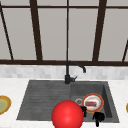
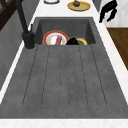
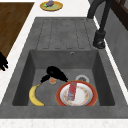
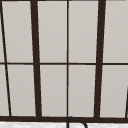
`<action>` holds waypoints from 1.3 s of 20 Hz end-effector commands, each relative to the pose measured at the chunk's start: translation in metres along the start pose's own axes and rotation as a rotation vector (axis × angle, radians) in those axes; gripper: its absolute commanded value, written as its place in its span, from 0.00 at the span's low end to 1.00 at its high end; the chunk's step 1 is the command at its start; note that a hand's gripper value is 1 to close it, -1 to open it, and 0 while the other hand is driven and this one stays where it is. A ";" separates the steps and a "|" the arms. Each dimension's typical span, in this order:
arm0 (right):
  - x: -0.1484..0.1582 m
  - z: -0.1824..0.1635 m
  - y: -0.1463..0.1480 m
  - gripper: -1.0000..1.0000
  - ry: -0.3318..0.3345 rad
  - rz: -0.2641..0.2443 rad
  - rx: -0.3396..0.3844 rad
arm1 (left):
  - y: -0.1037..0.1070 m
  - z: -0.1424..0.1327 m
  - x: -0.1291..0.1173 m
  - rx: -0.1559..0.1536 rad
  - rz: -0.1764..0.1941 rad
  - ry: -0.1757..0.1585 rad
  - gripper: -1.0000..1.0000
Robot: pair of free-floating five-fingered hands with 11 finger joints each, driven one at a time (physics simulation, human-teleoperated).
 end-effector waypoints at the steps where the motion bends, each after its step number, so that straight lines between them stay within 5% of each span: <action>1: 0.000 0.000 0.000 0.50 0.000 0.000 0.000 | -0.008 -0.014 -0.018 -0.006 0.049 0.033 0.00; 7: 0.000 0.000 0.000 0.50 0.000 0.000 0.000 | -0.006 -0.046 0.008 -0.106 -0.055 0.115 0.00; 9: 0.000 0.000 0.000 0.50 0.000 0.000 0.000 | -0.011 -0.032 -0.004 -0.046 -0.038 0.197 0.00; 11: 0.000 0.000 0.000 0.50 0.000 0.000 0.000 | -0.002 -0.024 0.004 -0.077 -0.031 0.135 0.00; 13: 0.000 0.000 0.000 0.50 0.000 0.000 0.000 | -0.003 -0.037 0.002 -0.042 -0.048 0.153 0.00; 15: 0.000 0.000 0.000 0.50 0.000 0.000 0.000 | -0.001 -0.047 0.013 -0.011 -0.070 0.136 0.00; 17: 0.000 0.000 0.000 0.50 0.000 0.000 0.000 | 0.004 -0.052 0.038 -0.038 -0.075 0.136 0.00; 19: 0.000 0.000 0.000 0.50 0.000 0.000 0.000 | 0.008 -0.051 0.055 -0.029 -0.069 0.143 0.00; 23: 0.000 0.000 0.000 0.50 0.000 0.000 0.000 | 0.001 -0.035 0.055 0.022 -0.033 0.156 0.00; 26: 0.000 0.000 0.000 0.50 0.000 0.000 0.000 | -0.004 -0.021 0.056 0.007 -0.036 0.146 0.00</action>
